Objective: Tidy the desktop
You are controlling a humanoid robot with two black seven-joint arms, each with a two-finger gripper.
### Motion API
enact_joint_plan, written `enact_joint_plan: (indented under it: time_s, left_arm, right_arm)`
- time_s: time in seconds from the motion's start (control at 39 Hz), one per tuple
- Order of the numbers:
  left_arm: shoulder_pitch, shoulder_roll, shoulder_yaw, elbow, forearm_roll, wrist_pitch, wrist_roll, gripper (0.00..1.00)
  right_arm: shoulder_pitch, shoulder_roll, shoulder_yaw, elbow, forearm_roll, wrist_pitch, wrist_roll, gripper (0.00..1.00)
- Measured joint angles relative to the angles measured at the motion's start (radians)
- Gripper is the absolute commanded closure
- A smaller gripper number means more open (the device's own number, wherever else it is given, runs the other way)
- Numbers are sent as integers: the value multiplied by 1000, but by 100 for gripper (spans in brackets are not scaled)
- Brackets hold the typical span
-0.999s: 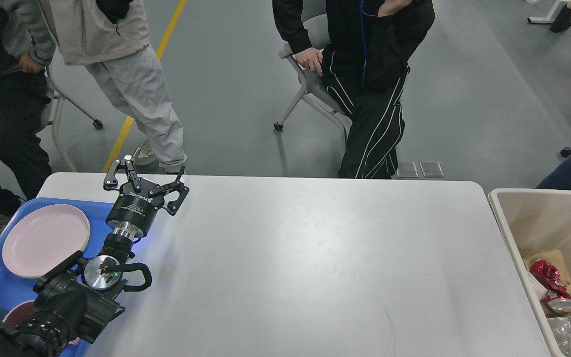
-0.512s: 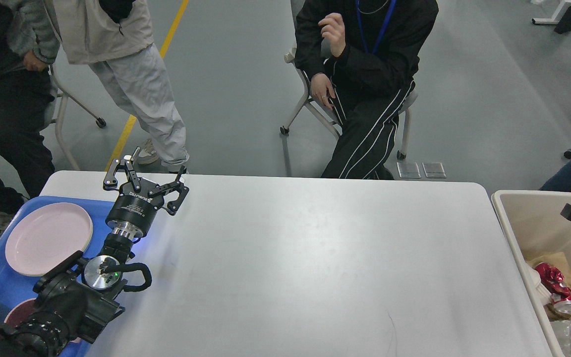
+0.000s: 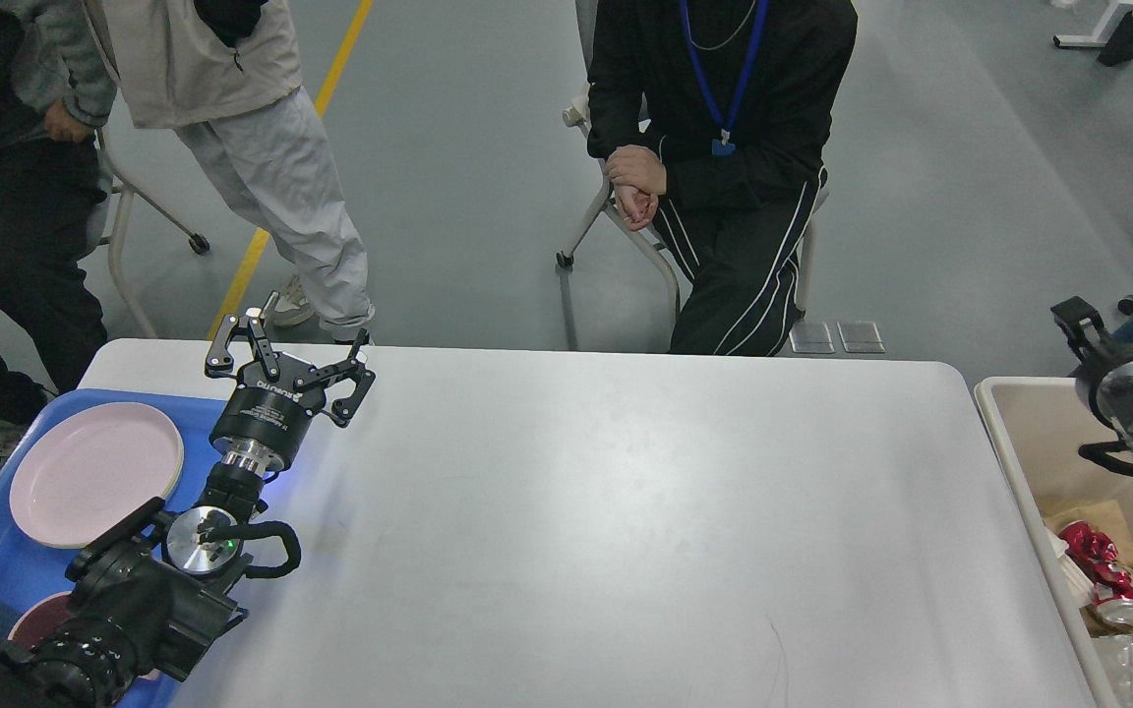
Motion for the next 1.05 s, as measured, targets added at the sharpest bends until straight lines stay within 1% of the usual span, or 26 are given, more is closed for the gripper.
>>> enact_joint_plan:
  time_s: [0.03,0.08,0.15,0.18,0.2,0.28,0.33,0.36,0.41,0.46,0.49,0.54,0.59,0.61,0.67,0.74,0.77,0.82,0.92,1.05]
  left_arm:
    - [0,0,0,0,0,0,0,1]
    - [0,0,0,0,0,0,0,1]
    - [0,0,0,0,0,0,0,1]
    - [0,0,0,-1,0,0,0,1]
    - [0,0,0,-1,0,0,0,1]
    - [0,0,0,-1,0,0,0,1]
    - [0,0,0,-1,0,0,0,1]
    - [0,0,0,-1,0,0,0,1]
    - [0,0,0,-1,0,0,0,1]
    - [0,0,0,-1,0,0,0,1]
    - [0,0,0,0,0,0,0,1]
    - [0,0,0,0,0,0,0,1]
    - [0,0,0,0,0,0,0,1]
    - [0,0,0,0,0,0,0,1]
    - [0,0,0,0,0,0,0,1]
    - [0,0,0,0,0,0,0,1]
    - [0,0,0,0,0,0,0,1]
    - [0,0,0,0,0,0,0,1]
    - [0,0,0,0,0,0,0,1]
    - [0,0,0,0,0,0,0,1]
  right_arm:
    - [10,19,79,0,41,0,4,0]
    - [20,36,158,1,71,0,13,0]
    - [33,59,293,2,97,0,48,0]
    - [38,67,344,4,103,0,70,0]
    - [45,76,423,6,108,0,111,0]
    - [50,95,538,10,111,0,186,0]
    - [50,109,626,11,113,1,247,0]
    - [48,117,717,12,118,1,300,0]
    - [40,121,792,12,126,3,338,0]
    - [19,125,892,14,136,13,396,0]
    - [-13,128,967,25,142,31,461,0]
    - [-45,130,1004,49,145,71,519,0]
    - [-84,129,1014,85,146,148,564,0]
    - [-111,129,1016,108,146,204,583,0]
    - [-151,131,1019,138,146,293,602,0]
    - [-211,142,1026,166,146,425,617,0]
    - [-217,147,1026,167,146,437,618,0]
    - [-226,168,1027,167,146,440,618,0]
    - [-231,209,1018,167,143,399,617,0]
    - [-231,239,1018,180,143,379,617,0]
